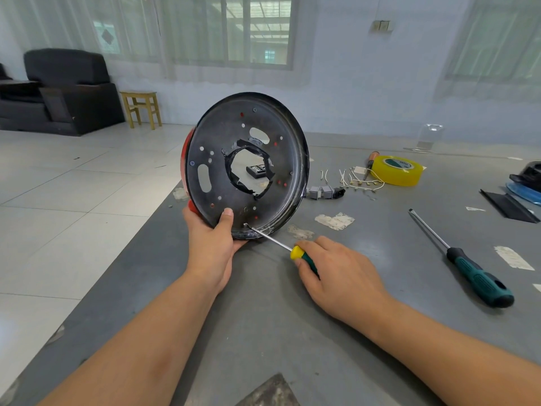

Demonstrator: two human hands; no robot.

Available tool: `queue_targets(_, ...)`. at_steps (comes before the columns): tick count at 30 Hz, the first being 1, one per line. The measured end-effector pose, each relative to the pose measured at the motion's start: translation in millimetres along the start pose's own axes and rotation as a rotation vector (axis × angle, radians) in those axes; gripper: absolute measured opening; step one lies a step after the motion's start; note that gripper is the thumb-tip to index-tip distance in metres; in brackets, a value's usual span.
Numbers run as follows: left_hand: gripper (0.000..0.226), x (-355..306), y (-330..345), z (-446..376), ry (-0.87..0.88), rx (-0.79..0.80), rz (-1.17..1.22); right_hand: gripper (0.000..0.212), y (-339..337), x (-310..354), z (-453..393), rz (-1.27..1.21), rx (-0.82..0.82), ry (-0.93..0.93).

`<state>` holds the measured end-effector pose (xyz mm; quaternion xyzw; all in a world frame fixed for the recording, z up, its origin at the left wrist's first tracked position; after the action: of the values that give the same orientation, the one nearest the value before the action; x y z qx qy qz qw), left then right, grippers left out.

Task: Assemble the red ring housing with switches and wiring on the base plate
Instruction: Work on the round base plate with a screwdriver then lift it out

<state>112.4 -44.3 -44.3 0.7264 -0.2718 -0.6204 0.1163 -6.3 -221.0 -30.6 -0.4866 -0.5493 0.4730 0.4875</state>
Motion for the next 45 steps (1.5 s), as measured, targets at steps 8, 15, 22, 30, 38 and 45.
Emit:
queue_targets(8, 0.042, 1, -1, -1, 0.039, 0.026, -0.069, 0.038, -3, 5, 3, 0.059, -0.028, -0.023)
queue_targets(15, 0.042, 2, -1, -2, 0.094, 0.032, -0.127, 0.028, -15, 21, 9, 0.219, -0.119, -0.028)
queue_targets(22, 0.046, 3, -2, -3, 0.116, 0.045, -0.176, 0.015, -18, 28, 11, 0.338, -0.158, 0.007)
queue_targets(30, 0.054, 1, 0, 0, 0.104, 0.054, -0.272, 0.027, -12, 10, -8, -0.611, 0.155, 0.169)
queue_targets(38, 0.059, -3, 2, 5, 0.103, 0.039, -0.278, 0.043, -7, -2, -13, -1.265, 0.386, 0.313)
queue_targets(45, 0.053, -5, 3, 6, 0.113, 0.035, -0.303, 0.042, -7, 5, -9, -1.184, 0.445, 0.305)
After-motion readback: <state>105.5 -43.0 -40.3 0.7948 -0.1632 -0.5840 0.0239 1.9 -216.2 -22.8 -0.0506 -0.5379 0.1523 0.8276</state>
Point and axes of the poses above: each hand's wrist, its own z-axis away from the middle knuckle, its own y-axis out of the palm, x = y × z, the point moved 4 cm from there along -z, towards the middle knuckle, and after that the axes turned 15 degrees about x, right-handed, at the moved point
